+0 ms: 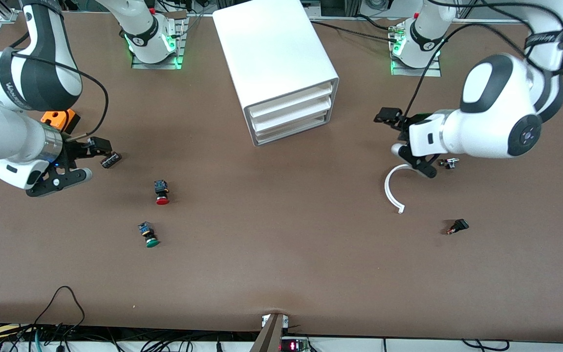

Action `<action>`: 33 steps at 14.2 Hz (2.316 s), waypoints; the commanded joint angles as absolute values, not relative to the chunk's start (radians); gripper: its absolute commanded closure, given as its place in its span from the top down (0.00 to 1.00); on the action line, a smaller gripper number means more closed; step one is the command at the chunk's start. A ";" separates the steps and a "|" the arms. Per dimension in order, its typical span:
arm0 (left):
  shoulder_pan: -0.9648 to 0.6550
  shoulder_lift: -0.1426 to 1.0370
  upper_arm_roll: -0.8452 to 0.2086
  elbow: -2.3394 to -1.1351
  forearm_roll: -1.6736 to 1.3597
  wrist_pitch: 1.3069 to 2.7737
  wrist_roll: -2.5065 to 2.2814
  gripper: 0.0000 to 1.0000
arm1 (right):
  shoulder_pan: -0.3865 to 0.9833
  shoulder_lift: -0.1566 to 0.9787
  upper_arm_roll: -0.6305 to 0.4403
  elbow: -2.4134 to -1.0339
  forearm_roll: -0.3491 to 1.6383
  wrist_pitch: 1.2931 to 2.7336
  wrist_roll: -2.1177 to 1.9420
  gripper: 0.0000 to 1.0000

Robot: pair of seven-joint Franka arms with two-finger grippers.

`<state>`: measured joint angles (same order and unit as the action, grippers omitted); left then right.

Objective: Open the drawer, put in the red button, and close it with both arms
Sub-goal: 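Reach the drawer handle with the left gripper while the right gripper reaches the button, then pull the drawer open with the left gripper while the right gripper grasps the button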

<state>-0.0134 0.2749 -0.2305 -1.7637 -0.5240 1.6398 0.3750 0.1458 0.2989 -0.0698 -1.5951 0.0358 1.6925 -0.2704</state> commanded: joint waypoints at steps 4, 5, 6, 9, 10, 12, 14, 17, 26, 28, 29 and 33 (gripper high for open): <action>-0.006 0.342 -0.230 -1.914 -0.860 1.735 0.690 1.00 | 0.149 0.414 -0.071 -1.592 0.097 1.798 -0.268 1.00; -0.006 0.357 -0.230 -1.942 -0.929 1.735 0.745 1.00 | 0.150 0.434 -0.071 -1.592 0.097 1.816 -0.268 1.00; -0.005 0.377 -0.230 -1.960 -0.989 1.735 0.800 1.00 | 0.149 0.448 -0.071 -1.592 0.097 1.831 -0.268 1.00; -0.008 0.446 -0.230 -1.997 -1.122 1.730 0.937 1.00 | 0.158 0.457 -0.069 -1.592 0.101 1.859 -0.267 1.00; -0.015 0.471 -0.230 -2.002 -1.161 1.726 0.972 1.00 | 0.169 0.460 -0.069 -1.592 0.110 1.853 -0.264 1.00; -0.018 0.518 -0.248 -2.020 -1.241 1.721 1.044 0.99 | 0.192 0.488 -0.069 -1.594 0.112 1.893 -0.239 1.00; -0.014 0.573 -0.278 -2.022 -1.287 1.714 1.098 0.96 | 0.193 0.494 -0.069 -1.638 0.112 1.971 -0.207 1.00; -0.017 0.601 -0.296 -2.029 -1.304 1.694 1.112 0.88 | 0.193 0.492 -0.071 -1.707 0.112 2.074 -0.207 1.00; -0.025 0.623 -0.336 -2.091 -1.351 1.694 1.117 0.60 | 0.196 0.486 -0.046 -1.922 0.114 2.347 -0.198 1.00; -0.029 0.635 -0.336 -2.091 -1.350 1.694 1.120 0.55 | 0.196 0.491 -0.038 -1.922 0.112 2.345 -0.198 1.00; -0.037 0.638 -0.336 -2.091 -1.351 1.695 1.132 0.53 | 0.198 0.494 -0.037 -1.924 0.112 2.345 -0.199 1.00; -0.041 0.647 -0.334 -2.091 -1.351 1.697 1.137 0.48 | 0.229 0.515 -0.035 -1.925 0.106 2.345 -0.222 1.00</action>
